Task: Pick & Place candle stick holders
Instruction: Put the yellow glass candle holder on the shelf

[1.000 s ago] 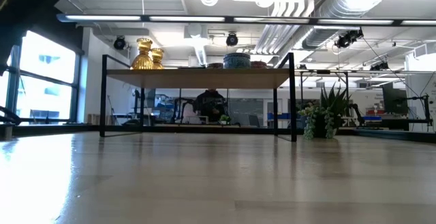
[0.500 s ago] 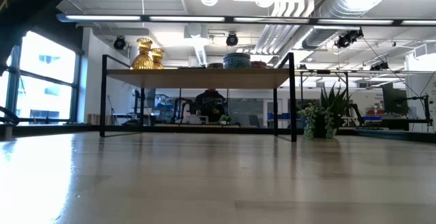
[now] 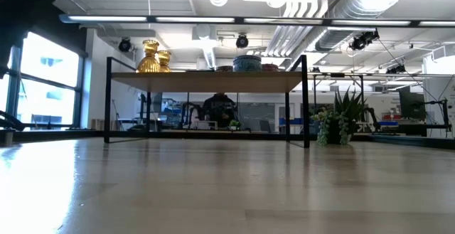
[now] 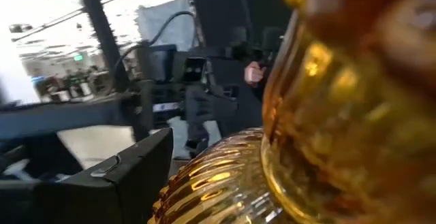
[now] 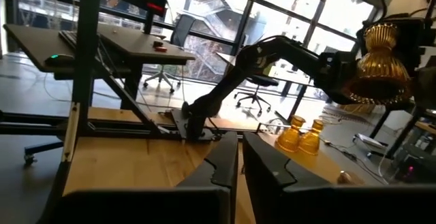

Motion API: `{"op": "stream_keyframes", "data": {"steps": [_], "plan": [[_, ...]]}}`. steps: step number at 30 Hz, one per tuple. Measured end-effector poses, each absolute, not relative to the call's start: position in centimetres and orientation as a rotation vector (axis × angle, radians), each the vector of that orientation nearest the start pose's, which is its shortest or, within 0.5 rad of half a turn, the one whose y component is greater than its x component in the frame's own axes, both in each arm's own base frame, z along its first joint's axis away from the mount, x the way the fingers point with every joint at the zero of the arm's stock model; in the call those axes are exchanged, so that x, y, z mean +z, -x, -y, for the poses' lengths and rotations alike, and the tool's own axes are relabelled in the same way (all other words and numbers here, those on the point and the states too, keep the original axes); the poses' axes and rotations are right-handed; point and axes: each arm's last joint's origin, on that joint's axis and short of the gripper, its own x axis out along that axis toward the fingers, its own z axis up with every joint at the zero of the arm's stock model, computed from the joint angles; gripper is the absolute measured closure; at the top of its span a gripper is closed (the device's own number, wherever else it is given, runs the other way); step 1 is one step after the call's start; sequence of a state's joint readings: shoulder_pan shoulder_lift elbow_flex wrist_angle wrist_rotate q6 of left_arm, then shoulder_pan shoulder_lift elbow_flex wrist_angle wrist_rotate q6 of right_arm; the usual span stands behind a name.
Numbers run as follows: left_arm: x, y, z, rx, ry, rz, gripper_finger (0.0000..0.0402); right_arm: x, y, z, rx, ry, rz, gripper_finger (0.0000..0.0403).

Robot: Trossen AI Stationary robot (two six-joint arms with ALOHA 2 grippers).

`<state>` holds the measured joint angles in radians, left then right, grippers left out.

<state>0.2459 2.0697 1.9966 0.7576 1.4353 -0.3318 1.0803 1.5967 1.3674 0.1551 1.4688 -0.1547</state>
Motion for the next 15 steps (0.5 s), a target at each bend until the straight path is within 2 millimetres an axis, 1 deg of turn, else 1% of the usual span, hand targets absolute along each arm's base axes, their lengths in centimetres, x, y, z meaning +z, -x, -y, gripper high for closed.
{"op": "stream_keyframes", "data": {"steps": [4, 6, 8, 12, 15], "plan": [[42.1, -44.9, -6.4, -1.220, -0.253, 0.298, 0.0109, 36.5, -20.1, -28.8, -0.393, 0.253, -0.061, 0.0388], [42.1, -45.0, -5.7, -1.229, -0.250, 0.303, 0.0108, 36.5, -20.9, -28.2, -0.420, 0.330, -0.081, 0.0390], [42.2, -45.1, -5.1, -1.221, -0.241, 0.314, 0.0103, 36.7, -22.1, -27.4, -0.456, 0.442, -0.111, 0.0393], [42.1, -45.2, -3.8, -1.252, -0.235, 0.315, 0.0093, 37.7, -25.1, -24.8, -0.511, 0.606, -0.144, 0.0398], [42.1, -45.3, -2.7, -1.278, -0.234, 0.317, 0.0101, 38.8, -27.5, -22.4, -0.498, 0.669, -0.094, 0.0398]]}}
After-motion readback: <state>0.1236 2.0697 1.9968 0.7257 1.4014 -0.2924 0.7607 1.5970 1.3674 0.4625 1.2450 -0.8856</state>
